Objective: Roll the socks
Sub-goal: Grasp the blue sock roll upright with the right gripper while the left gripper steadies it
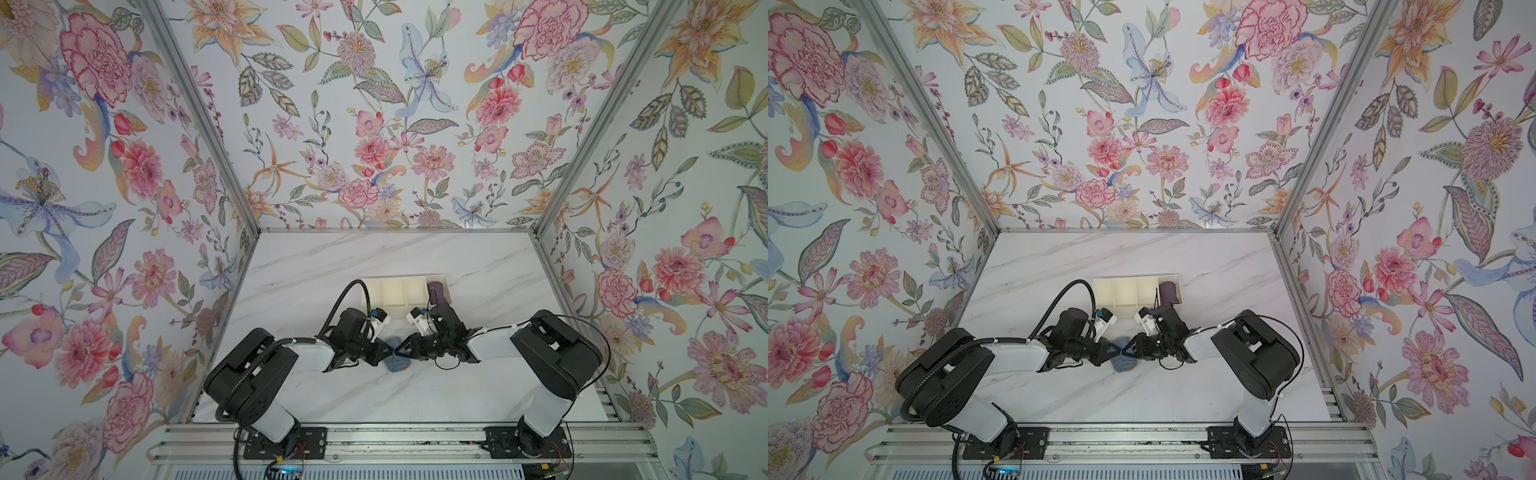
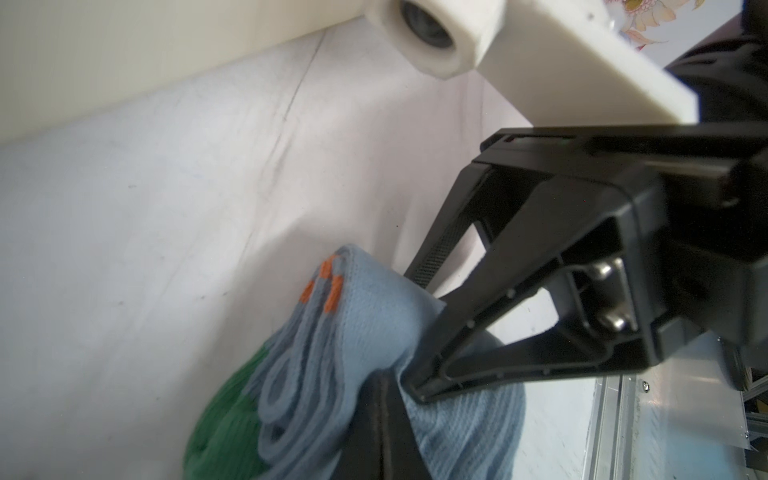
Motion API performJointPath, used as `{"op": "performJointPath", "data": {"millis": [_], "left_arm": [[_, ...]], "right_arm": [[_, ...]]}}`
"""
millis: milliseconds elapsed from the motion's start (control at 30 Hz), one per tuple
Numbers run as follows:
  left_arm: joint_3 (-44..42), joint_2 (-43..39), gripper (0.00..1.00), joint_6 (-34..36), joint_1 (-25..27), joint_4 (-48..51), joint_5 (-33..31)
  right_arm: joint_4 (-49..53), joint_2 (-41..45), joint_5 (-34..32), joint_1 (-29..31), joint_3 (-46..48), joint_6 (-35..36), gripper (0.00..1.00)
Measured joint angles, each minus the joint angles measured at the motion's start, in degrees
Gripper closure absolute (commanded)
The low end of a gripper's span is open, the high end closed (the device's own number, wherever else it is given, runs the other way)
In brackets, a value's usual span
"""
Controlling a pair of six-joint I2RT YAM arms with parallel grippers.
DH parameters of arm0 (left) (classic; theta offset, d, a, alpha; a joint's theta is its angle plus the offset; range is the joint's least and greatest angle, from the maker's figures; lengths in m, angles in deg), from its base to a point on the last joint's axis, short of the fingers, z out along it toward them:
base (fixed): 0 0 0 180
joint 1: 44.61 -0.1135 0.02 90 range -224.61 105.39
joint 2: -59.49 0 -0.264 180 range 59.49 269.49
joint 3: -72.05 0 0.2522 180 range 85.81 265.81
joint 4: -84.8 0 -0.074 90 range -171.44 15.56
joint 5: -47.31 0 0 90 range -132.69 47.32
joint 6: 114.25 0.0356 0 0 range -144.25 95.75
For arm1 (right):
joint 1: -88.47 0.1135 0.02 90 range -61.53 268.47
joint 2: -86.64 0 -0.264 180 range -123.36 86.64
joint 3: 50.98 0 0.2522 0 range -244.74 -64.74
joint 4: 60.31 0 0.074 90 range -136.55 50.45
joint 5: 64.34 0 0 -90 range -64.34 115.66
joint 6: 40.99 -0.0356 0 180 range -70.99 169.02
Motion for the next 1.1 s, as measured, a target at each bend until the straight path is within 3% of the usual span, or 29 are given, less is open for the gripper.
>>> {"op": "performJointPath", "data": {"millis": [133, 267, 533, 633, 767, 1100], "left_arm": [[-0.3, 0.0, 1.00, 0.0, 0.0, -0.5, 0.0], [-0.9, 0.0, 1.00, -0.2, -0.1, -1.7, 0.0], [-1.9, 0.1, 1.00, -0.7, -0.3, -3.8, 0.0], [-2.1, 0.0, 1.00, -0.7, -0.7, -3.9, 0.0], [-2.3, 0.0, 1.00, -0.9, -1.0, -4.3, -0.3], [-2.8, -2.3, 1.00, -2.7, -1.0, -3.3, -1.9]], "right_arm": [[-0.1, 0.2, -0.6, 0.4, 0.0, -0.6, 0.78], [0.3, 0.7, -1.8, 1.0, 0.0, -1.1, 0.71], [0.3, 0.4, -2.6, 1.7, -0.3, -2.1, 0.71], [-0.2, -0.3, -2.4, 1.9, -0.9, -2.5, 0.77], [-0.5, -0.6, -2.6, 2.1, -1.2, -3.3, 0.99], [1.4, 1.5, -7.2, 3.9, -1.2, -2.3, 1.00]]}}
